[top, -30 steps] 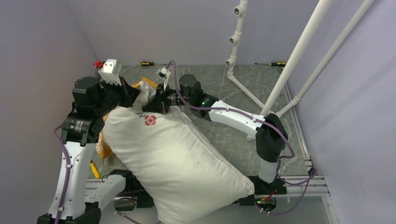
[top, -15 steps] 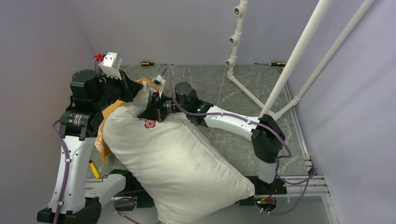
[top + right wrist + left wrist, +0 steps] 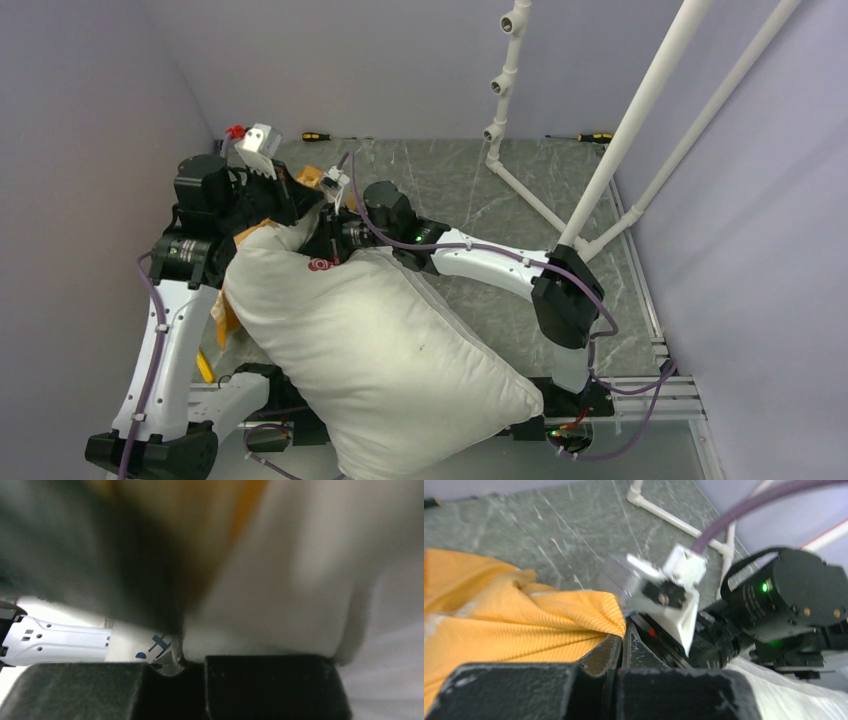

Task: Put the pillow into the pillowcase
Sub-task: Stuff the pillow into the pillowcase.

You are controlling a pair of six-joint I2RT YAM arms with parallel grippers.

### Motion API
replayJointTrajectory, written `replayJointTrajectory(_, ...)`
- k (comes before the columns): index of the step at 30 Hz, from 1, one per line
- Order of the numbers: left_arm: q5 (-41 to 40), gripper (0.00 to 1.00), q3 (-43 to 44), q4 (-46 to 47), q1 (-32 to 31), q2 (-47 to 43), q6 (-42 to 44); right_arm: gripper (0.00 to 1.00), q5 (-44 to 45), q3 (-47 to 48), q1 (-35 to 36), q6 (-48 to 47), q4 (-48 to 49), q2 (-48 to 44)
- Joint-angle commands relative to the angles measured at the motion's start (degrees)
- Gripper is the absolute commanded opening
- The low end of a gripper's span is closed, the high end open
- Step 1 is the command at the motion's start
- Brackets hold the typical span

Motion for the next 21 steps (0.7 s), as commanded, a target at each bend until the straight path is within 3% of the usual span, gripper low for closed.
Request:
replayJointTrajectory(1,13.78,0.00,-5.30,7.00,-0.97,-4.53,-2.98,0.10,1.23,-0.05,0.00,2.36,-8.22,0.64)
replayJointTrajectory(6,3.26,0.00,-12.70,4.10,-0.97,-10.38,-1.09,0.57,7.32,-3.19,-0.30,-1.76,-14.46,-8.72)
replayJointTrajectory(10,-3.73,0.00,-14.40,3.69,-0.96,-12.50,-1.08,0.79,14.39,-7.05,-0.32,-6.64,-19.56,-17.53)
replayJointTrajectory(15,-6.12,0.00,-14.41,3.84,-0.95,-12.87,-1.80,0.87,20.41,-10.11,-1.38,-11.49,-20.54,-23.22)
replayJointTrajectory(21,-5.22,0.00,-14.40,4.02,-0.97,-13.02,-2.34,0.87,18.96,-4.23,-4.76,-13.31,-19.31,-18.45)
